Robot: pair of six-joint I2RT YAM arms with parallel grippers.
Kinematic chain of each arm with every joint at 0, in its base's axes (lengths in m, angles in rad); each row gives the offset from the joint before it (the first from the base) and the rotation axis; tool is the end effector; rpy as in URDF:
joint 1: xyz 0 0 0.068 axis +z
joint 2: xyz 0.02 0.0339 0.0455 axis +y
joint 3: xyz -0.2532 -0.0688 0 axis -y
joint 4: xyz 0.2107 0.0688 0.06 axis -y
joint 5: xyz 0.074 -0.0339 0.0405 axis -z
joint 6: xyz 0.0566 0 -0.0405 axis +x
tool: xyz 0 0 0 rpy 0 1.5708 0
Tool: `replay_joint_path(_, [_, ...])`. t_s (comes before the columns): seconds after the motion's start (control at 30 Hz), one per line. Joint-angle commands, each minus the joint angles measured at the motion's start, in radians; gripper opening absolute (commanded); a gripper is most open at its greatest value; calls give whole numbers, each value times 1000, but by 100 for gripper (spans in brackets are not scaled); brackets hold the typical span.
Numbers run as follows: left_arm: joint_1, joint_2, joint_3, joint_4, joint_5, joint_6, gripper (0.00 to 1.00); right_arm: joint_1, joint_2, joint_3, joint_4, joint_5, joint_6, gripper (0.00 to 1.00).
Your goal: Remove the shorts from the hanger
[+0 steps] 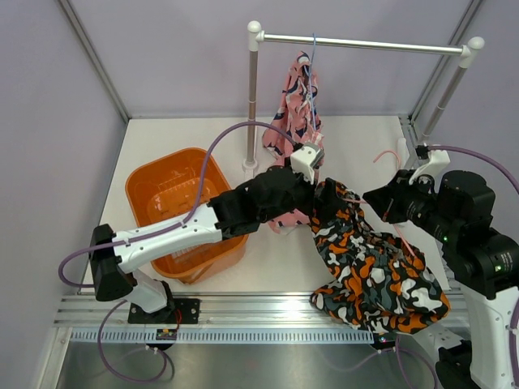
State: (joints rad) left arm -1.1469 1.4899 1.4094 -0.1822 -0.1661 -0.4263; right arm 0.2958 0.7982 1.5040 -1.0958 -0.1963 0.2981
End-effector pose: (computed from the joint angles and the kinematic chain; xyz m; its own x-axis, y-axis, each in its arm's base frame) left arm 0.1483 -0.3058 0.3750 -0.4418 -0.0124 -0.8970 0.7145 0.5997 -0.3602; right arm 0.0776 0.0352 0.4279 -0.4823 0.1542 -0.8623 -0.3314 0.8791 0.3425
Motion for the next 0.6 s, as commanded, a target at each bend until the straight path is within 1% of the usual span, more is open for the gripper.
replay_joint_path(0.0, [-25,24,75,112,-39,4,99,11,-2,47,-36,35,-22,0])
replay_joint_path(0.1, [-34,55,82,131,-39,-3,99,11,-8,65,-48,41,-24,0])
replay_joint_path(0.2, [-37,79,86,147,-10,-15,99,11,-7,84,-64,63,-30,0])
replay_joint_path(0.33, [-45,101,89,129,-35,-14,98,12,-7,97,-65,63,-30,0])
replay_joint_path(0.47, [-45,116,89,118,-53,-15,88,11,-5,110,-58,58,-30,0])
replay_joint_path(0.5, [-45,118,91,118,-59,-14,80,11,-5,114,-59,57,-30,0])
replay_joint_path(0.57, [-45,122,91,113,-64,-12,70,9,-5,121,-61,60,-30,0])
